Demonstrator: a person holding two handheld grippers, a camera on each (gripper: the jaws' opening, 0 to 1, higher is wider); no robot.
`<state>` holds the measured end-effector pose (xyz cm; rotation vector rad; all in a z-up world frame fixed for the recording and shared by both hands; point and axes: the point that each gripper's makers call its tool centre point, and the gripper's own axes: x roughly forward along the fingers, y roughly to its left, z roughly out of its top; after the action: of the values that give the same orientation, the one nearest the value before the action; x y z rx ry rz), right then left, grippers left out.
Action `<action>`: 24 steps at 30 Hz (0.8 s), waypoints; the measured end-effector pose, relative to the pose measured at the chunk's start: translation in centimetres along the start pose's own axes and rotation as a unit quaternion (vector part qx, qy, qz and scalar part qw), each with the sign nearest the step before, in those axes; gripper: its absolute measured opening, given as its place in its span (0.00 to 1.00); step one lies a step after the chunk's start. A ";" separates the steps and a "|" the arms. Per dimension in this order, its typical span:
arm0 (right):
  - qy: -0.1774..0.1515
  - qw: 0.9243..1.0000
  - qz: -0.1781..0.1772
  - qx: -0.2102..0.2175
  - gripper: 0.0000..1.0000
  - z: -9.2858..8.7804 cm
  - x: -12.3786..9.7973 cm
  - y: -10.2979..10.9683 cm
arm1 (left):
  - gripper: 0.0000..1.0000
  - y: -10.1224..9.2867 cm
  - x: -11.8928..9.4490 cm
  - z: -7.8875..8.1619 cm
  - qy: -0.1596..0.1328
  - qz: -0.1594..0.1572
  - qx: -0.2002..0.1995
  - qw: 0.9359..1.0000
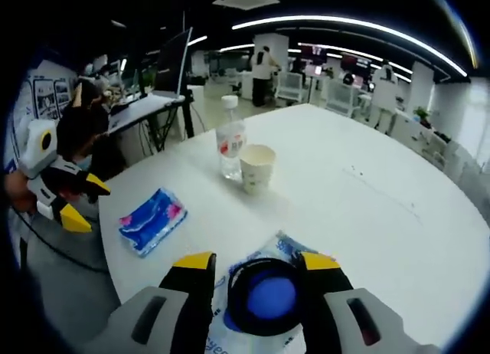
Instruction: Arrange the tabletop items into an orderly group along one side of the table until the central work area is clear of visible clutter.
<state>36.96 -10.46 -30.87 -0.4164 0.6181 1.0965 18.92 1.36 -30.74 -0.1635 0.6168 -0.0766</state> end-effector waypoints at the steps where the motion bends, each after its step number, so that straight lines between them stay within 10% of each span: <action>1: 0.001 1.000 -0.002 0.004 0.44 -0.3 -0.2 -0.3 | 0.46 0.1 0.1 -0.1 0.000 -0.001 0.000 1.000; 24: 0.001 0.993 -0.072 0.091 0.54 -6.5 -6.8 -3.0 | 0.46 -3.8 2.3 -0.2 0.014 -0.051 0.018 0.998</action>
<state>35.82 -20.30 -31.37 -0.2982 0.6731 0.8949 20.55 -2.71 -31.57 -0.1587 0.6351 -0.1881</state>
